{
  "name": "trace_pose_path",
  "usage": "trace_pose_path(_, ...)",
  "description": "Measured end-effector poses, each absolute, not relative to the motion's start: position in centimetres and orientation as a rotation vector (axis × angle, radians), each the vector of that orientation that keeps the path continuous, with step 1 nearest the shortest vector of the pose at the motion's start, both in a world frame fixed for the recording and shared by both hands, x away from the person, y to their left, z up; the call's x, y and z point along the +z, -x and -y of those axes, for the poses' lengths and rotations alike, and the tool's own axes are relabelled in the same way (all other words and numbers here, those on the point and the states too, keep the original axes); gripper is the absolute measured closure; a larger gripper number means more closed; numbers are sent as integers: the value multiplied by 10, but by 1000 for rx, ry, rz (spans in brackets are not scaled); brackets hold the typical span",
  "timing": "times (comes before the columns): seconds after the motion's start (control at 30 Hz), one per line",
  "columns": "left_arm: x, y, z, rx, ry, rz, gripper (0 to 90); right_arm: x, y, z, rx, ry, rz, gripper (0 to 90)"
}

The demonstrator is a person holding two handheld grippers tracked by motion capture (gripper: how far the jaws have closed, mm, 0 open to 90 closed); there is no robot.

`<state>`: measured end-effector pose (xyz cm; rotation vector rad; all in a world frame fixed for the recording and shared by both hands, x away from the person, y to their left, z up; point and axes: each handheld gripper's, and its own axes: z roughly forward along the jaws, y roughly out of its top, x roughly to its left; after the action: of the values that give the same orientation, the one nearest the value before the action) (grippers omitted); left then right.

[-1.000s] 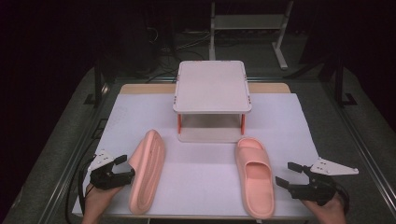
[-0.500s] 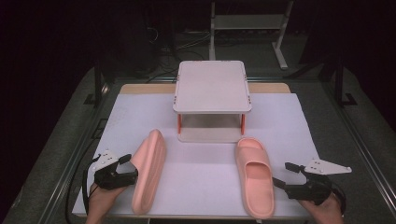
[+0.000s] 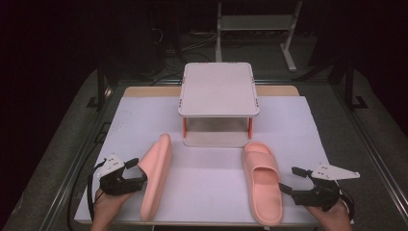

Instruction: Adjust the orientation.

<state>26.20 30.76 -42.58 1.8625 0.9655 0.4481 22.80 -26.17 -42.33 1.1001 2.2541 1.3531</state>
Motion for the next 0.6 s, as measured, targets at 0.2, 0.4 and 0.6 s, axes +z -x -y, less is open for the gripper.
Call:
trace_pose_path(0.2, -421, -261, -299, 403, -1818, -933, 241, -423, -227, 261, 1353, -1087, -2256, 210)
trace_pose_path(0.4, -423, -268, -282, 451, -1879, -938, 246, -422, -227, 261, 1363, -1080, -2254, 210)
trace_pose_path(0.6, -427, -272, -266, 443, -1922, -915, 249, -421, -226, 259, 1373, -1060, -2259, 210)
